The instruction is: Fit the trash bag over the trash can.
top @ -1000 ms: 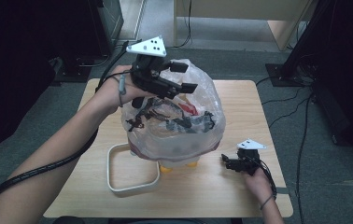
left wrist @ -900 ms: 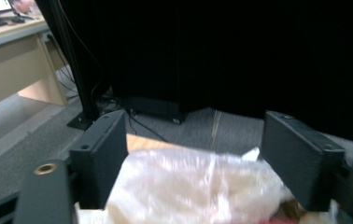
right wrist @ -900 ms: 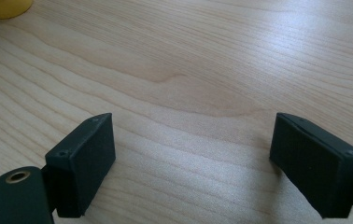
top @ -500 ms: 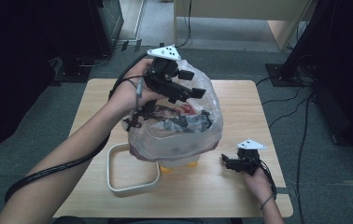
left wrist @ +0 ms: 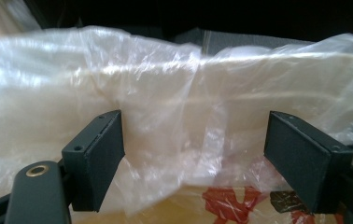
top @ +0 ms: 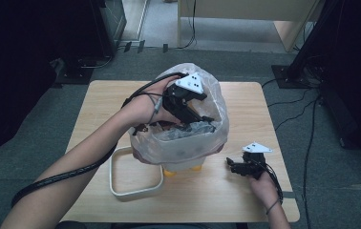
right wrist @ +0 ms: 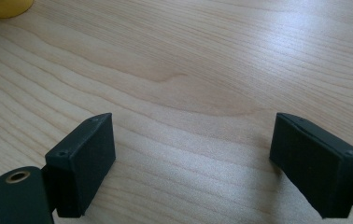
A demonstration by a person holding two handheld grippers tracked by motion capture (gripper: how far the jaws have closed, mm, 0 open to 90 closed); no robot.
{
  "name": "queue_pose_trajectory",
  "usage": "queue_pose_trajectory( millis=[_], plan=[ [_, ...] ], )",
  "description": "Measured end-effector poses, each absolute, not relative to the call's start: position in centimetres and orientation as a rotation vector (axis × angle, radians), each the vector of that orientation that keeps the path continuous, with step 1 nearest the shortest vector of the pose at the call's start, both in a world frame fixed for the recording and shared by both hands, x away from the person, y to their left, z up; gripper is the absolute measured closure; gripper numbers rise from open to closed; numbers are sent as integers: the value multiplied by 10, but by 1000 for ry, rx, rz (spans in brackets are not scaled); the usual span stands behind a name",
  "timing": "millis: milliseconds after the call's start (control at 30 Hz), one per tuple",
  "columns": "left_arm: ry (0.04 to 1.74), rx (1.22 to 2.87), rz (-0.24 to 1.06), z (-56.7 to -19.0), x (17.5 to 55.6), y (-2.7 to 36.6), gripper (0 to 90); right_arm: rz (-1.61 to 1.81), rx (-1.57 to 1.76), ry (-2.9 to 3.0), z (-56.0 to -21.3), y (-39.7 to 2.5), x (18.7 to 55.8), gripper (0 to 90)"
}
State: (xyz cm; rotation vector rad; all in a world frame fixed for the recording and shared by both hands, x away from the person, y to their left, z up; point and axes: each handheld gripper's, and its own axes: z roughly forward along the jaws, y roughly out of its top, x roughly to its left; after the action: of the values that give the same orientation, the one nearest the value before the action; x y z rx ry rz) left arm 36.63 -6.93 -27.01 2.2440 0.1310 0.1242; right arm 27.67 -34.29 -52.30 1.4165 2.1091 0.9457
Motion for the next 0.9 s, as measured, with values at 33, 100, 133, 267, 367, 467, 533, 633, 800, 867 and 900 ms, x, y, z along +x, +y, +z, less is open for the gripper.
queue_pose_trajectory(
  millis=[33,100,133,267,367,467,533,633,800,867,900],
  plan=[
    [145,2253,133,-271,368,-71,203,946,1416,2109,-523,-343,277,141],
    [176,2271,129,-272,369,-74,203,946,1417,2109,-523,-343,277,141],
    [181,2284,133,-272,370,-76,203,945,1416,2110,-523,-343,277,141],
    [156,2311,161,-272,370,-82,203,945,1416,2109,-523,-343,277,141],
    [126,2340,175,-276,371,-80,202,946,1416,2109,-523,-343,277,141],
    [126,2348,172,-280,373,-76,203,945,1416,2110,-523,-343,277,141],
    [127,2350,177,-280,372,-77,203,945,1415,2110,-523,-343,277,141],
    [106,2387,198,-282,369,-79,203,945,1416,2110,-523,-343,277,141],
    [99,2392,193,-282,368,-80,203,946,1417,2111,-523,-343,277,141],
    [105,2378,150,-279,368,-79,203,946,1417,2111,-523,-343,277,141],
    [129,2362,111,-276,368,-79,203,946,1417,2111,-523,-343,277,141]
  ],
)
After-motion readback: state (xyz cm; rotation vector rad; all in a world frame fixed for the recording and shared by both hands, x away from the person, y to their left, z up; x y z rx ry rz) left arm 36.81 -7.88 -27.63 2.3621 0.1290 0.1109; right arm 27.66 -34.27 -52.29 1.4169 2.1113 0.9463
